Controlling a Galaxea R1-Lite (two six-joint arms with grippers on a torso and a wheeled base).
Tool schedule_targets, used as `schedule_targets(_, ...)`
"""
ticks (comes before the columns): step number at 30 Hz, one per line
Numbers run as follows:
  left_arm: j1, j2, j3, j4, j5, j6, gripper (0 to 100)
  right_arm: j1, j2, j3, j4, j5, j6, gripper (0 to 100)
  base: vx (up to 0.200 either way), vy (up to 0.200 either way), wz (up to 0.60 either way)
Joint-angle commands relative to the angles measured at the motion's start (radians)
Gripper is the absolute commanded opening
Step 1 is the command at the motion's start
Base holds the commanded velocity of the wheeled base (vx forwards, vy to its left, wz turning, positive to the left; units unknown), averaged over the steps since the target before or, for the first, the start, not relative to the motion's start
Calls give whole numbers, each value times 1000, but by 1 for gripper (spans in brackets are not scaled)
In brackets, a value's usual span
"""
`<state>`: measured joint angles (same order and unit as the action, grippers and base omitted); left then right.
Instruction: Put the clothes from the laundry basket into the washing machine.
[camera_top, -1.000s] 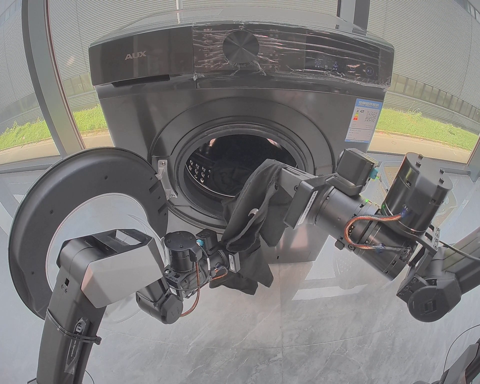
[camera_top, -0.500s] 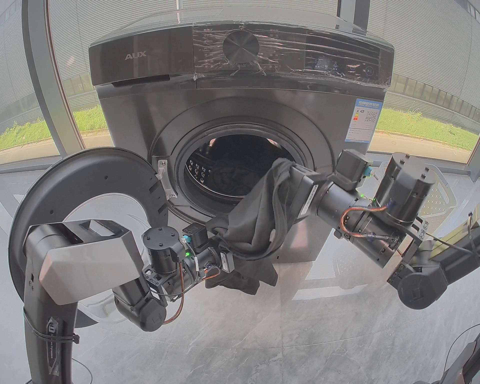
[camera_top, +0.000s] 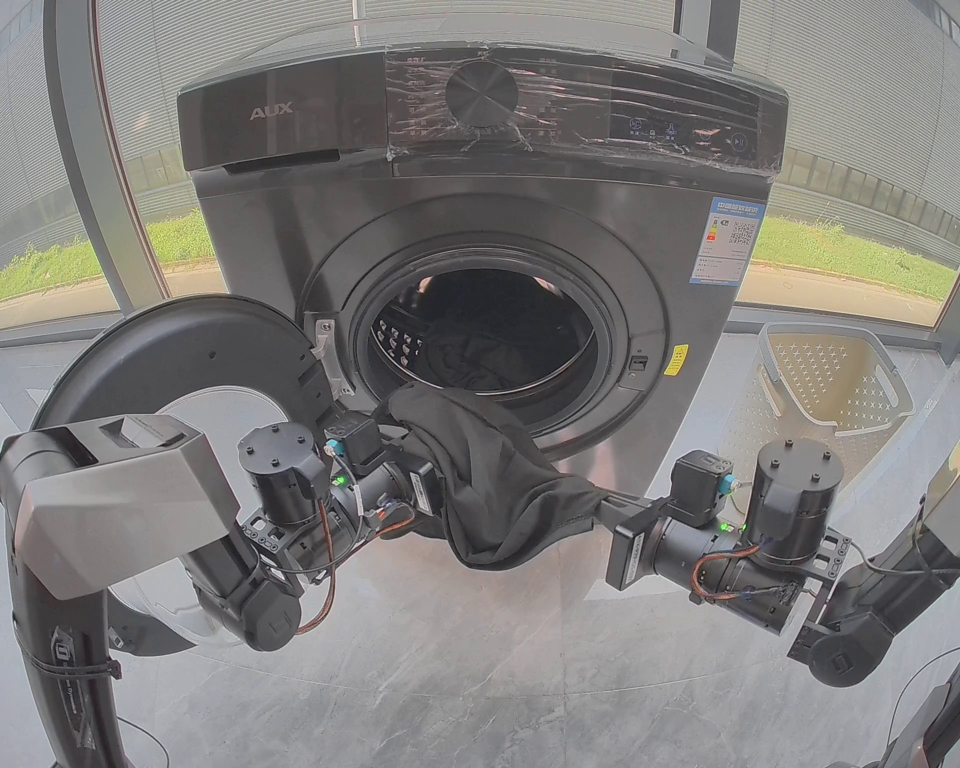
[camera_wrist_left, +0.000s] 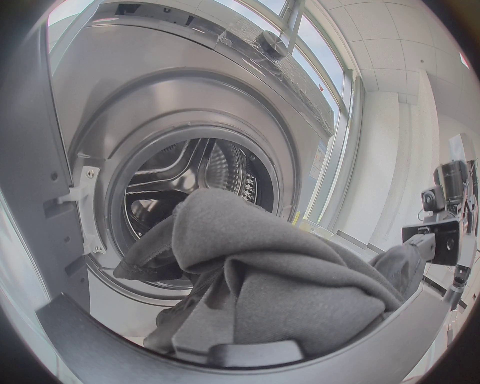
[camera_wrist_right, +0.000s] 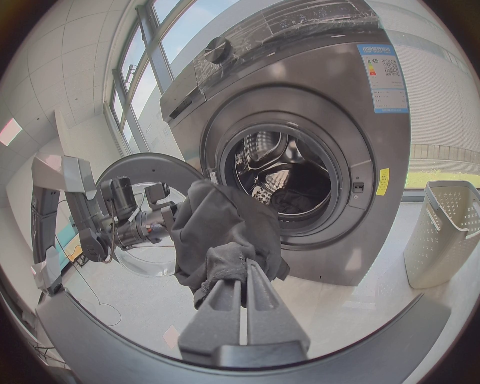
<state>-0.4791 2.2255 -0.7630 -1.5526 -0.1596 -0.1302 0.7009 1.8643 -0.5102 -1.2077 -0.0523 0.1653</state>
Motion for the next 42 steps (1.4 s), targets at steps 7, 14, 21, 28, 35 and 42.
schedule_targets(7,-4,-44,17,0,0,1,0,2,23,29,-1,-1,2,100,0,0,0)
schedule_targets(14,-19,-90,25,0,28,0,0,-3,19,113,2,-6,-12,100,0,0,0)
schedule_targets(21,-61,-241,195,0,66,-51,0,-52,-17,276,-20,3,-43,100,0,0,0)
schedule_targets(28,-111,-303,346,0,61,-57,0,-100,-31,389,-113,25,-41,100,0,0,0)
schedule_targets(35,-107,-264,352,-1,63,-54,0,-124,10,404,-277,25,-26,100,0,0,0)
schedule_targets(42,-102,-230,323,-1,74,-46,0,-152,79,371,-343,19,-33,100,0,0,0)
